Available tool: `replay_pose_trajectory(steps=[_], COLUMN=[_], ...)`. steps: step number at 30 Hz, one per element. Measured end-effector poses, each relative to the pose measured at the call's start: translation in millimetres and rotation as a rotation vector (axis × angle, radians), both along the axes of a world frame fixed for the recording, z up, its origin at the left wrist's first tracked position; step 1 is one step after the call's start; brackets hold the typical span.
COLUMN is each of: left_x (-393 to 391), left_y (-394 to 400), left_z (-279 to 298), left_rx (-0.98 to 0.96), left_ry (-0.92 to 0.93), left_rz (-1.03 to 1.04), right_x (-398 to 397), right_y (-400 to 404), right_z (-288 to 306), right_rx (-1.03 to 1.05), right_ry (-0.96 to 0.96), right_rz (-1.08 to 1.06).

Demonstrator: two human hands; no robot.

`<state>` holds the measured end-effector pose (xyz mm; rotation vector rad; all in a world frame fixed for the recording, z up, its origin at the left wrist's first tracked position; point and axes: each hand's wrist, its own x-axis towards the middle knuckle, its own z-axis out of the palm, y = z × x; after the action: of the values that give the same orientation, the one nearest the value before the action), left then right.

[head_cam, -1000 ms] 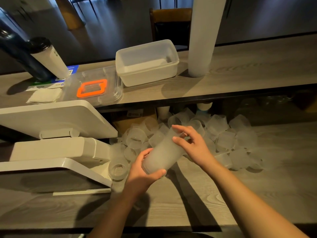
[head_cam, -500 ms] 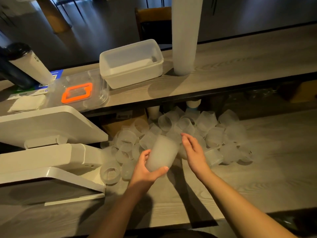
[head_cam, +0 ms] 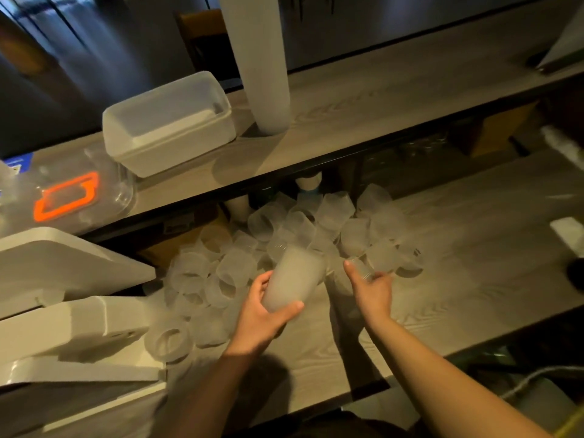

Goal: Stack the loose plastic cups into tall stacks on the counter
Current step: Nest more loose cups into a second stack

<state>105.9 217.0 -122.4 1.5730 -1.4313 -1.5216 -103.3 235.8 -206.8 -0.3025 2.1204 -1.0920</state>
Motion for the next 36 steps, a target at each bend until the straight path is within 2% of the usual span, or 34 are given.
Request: replay_pose_trajectory(steps=[6,17,24,27,33,36], left_x=[3.2,2.8,2.4,4.2,8.6,12.0], left_y=[-3.7,-6.4,-9.0,-8.8,-8.3,-7.8], left_z=[4.0,3.0,9.3,11.7,15.3,15.7], left_rx=[-0.004,0.016,0.000,-0.013,-0.038,-0.064], left_ry=[-0.014,0.014,0.046,0.049,0.057,0.054], left_rz=[-0.024,0.009,0.001,0.007,0.012,0.031], right_x=[3.5,-1.1,-15.8,-13.7,-5.4,-4.7], right_y=[-15.4,-5.5,-11.8,-16.8,-29.4,-34.4], right_z=[-8.1,11.3,60.5,75.6,93.9,96.0], right_rx=[0.111,0.004,-0.152,-0.261,-0.402,-0.412], right_ry=[-0.083,-0.172,-0.119,-0.168,-0.416,-0.333], right_rz=[0.012,-0.031,0.107,0.123,0.196,0.297])
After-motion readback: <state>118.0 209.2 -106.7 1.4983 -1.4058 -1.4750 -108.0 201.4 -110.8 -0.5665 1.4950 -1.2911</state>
